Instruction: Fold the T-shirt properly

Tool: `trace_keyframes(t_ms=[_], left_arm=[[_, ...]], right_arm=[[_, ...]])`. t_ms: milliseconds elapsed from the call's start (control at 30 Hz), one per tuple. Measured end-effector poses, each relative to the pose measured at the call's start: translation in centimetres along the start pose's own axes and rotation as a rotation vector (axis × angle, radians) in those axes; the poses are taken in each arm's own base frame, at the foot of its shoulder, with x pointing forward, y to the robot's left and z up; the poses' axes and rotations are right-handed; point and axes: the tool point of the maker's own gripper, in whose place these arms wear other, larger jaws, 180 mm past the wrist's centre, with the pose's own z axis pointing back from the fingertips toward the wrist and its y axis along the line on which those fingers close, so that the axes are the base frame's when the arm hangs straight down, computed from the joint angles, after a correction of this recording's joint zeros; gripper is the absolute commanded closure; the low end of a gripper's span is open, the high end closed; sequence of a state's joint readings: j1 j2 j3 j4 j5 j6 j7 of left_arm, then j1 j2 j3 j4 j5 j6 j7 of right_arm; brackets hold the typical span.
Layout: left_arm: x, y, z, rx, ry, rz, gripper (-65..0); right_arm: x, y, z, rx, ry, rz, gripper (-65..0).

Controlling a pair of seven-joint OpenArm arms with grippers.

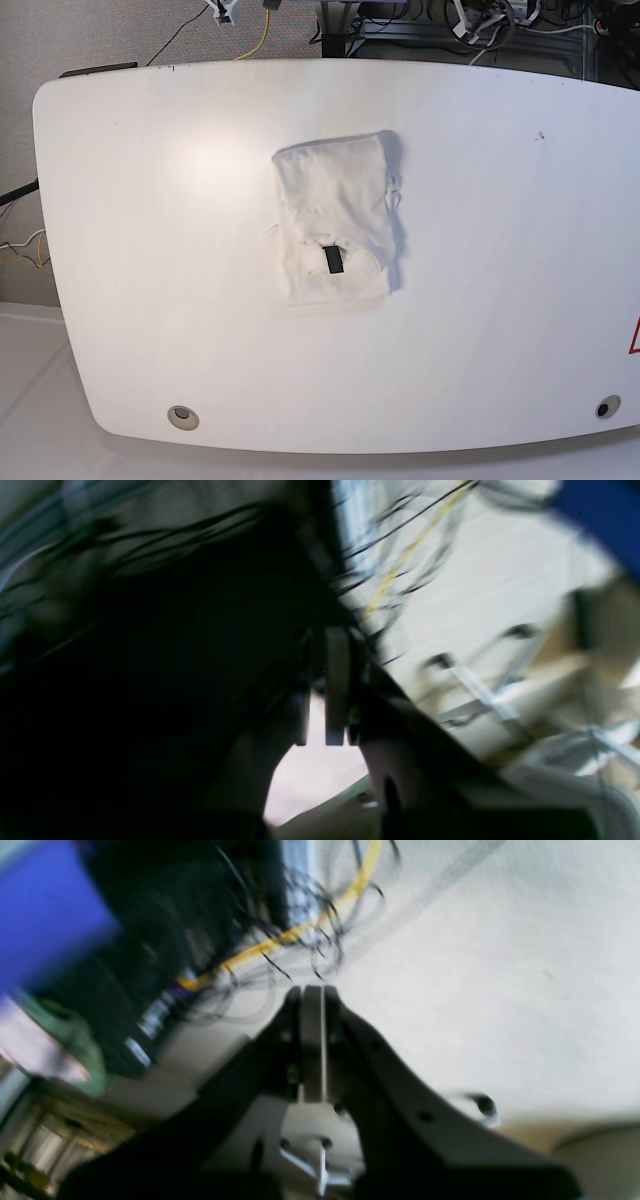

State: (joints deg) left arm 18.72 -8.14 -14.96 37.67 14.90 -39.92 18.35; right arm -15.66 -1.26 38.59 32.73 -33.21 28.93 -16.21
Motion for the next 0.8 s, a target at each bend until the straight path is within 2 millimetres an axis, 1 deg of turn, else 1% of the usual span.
trace_keyframes(t_ms=[200, 333, 433, 567, 633, 800], left_arm=[[1.2, -1.0, -1.5, -0.053, -0.075, 0.06, -3.0], [1.9, -0.8, -2.5, -0.02, -0.102, 0.089, -3.0], [2.3, -0.6, -3.0, 0.006, -0.124, 0.096, -3.0], [2.4, -0.1, -3.4, 0.056, -0.135, 0.092, -3.0], [2.1, 0.2, -3.6, 0.086, -0.135, 0.092, -3.0], [1.6, 0.8, -4.0, 0.157, -0.119, 0.072, -3.0]], right_arm=[[1.8, 0.6, -0.9, -0.005, -0.035, -0.017, 0.0], [3.1, 0.9, -1.3, 0.004, -0.054, -0.033, 0.0], [3.9, 0.7, -1.5, -0.011, -0.059, -0.046, 0.0], [5.3, 0.4, -1.6, -0.016, -0.102, -0.059, 0.0], [5.8, 0.0, -1.6, -0.036, -0.121, -0.067, 0.0], [6.3, -0.4, -1.5, -0.057, -0.135, -0.074, 0.0]])
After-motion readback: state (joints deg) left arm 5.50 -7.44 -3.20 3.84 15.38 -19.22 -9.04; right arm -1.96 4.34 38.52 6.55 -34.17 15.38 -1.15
